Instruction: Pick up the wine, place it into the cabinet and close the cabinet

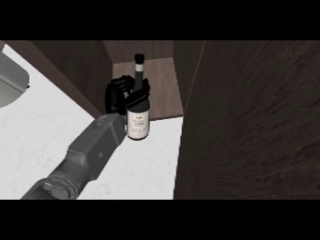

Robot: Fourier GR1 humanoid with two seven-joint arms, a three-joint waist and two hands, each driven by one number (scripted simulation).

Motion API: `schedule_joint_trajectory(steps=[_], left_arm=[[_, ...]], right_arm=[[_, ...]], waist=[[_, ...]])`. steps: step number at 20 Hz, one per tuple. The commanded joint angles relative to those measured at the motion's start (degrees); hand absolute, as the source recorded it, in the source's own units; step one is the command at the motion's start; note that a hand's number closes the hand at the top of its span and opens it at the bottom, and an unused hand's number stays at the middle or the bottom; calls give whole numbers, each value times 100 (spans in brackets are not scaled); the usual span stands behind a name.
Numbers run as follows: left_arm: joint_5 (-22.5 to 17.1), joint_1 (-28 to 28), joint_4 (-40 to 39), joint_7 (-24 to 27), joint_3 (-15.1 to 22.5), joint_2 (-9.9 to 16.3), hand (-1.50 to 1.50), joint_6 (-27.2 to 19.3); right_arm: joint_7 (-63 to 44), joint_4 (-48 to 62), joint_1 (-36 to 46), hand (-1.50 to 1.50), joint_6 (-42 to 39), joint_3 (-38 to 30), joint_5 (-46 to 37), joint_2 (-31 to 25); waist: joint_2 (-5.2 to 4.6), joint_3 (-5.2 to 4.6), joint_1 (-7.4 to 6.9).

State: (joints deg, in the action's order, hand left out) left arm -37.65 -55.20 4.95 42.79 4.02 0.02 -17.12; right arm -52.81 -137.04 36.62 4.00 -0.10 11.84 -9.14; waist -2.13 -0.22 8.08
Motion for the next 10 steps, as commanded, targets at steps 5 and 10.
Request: schedule_joint_trajectory(steps=[5,10], left_arm=[[-170,400,-3,59,140,-2,150,150],[-251,627,27,226,232,-2,150,69]], right_arm=[[59,-280,-293,-150,-47,95,169,125],[-35,-171,-78,-150,-50,57,266,104]], waist=[[6,-1,200],[-13,-12,275]])
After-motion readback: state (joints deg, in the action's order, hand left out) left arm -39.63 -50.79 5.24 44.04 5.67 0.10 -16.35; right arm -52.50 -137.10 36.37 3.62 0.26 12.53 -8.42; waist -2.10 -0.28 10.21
